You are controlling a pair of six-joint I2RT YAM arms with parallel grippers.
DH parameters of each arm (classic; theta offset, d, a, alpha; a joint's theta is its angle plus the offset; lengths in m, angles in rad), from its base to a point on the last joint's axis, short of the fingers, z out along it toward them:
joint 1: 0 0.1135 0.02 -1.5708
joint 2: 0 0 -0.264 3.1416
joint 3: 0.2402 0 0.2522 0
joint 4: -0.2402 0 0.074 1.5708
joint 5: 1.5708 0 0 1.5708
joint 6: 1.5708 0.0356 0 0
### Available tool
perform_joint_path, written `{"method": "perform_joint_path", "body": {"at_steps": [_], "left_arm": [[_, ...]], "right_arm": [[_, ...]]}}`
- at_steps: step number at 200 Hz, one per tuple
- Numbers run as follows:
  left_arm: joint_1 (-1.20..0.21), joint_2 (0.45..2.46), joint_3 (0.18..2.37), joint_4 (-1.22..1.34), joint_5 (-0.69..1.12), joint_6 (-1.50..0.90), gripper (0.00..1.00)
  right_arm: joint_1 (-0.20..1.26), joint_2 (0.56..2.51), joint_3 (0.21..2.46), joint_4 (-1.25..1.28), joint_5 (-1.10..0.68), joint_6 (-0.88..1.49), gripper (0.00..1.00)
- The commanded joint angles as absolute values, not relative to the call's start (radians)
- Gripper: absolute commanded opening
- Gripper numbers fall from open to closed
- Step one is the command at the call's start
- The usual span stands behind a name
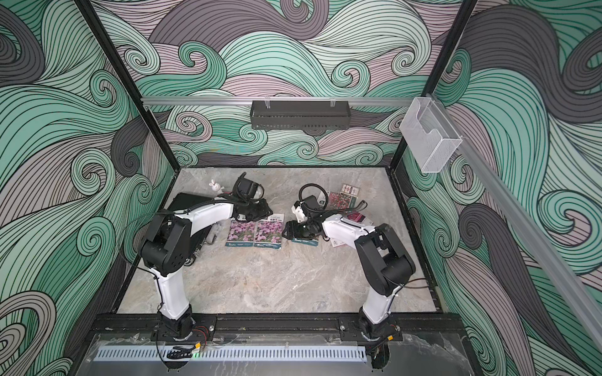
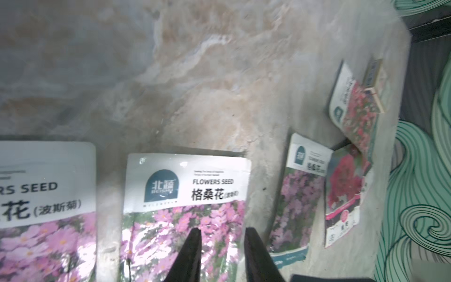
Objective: Arrange the seed packets in a row
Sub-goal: Adjust the seed packet at the center of the board.
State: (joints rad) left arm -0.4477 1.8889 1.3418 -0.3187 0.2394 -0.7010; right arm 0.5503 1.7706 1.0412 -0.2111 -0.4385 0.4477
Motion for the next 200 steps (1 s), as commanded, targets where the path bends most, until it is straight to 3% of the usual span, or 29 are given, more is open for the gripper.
{"method": "perform_joint_path", "body": {"at_steps": [1, 81, 200], "left_arm": [[-0.442, 1.791, 1.401, -0.39, 0.199, -0.657, 0.33], [-0.419, 1.614, 1.304, -0.446, 0.156, -0.612, 0.36], [-0.401, 1.608, 1.274, -0.442, 0.181, -0.604, 0.36]], "right_arm": [[0.554, 1.816, 1.07, -0.128, -0.477, 0.488, 0.66], [0.554, 2.027, 1.266, -0.155, -0.464, 0.479, 0.66], [0.552, 2.157, 1.392, -0.216, -0.439, 0.437, 0.66]]}}
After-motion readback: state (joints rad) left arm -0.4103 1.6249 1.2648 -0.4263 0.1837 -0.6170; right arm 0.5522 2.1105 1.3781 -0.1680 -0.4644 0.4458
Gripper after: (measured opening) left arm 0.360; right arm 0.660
